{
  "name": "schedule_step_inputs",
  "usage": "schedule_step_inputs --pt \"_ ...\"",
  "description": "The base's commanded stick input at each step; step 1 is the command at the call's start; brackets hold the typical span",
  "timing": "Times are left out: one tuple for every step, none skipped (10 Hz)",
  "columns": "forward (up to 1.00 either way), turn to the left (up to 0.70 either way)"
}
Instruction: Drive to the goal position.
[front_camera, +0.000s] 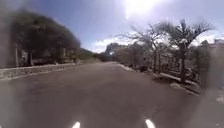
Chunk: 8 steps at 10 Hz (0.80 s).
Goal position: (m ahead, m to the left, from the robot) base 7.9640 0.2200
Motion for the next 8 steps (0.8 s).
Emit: schedule_step_inputs --pt "0.5 0.0" --pt "0.5 0.0" --pt "0.5 0.0" --pt "0.5 0.0" --pt "0.5 0.0" --pt "0.5 0.0" --pt "0.5 0.0" --pt "0.5 0.0"
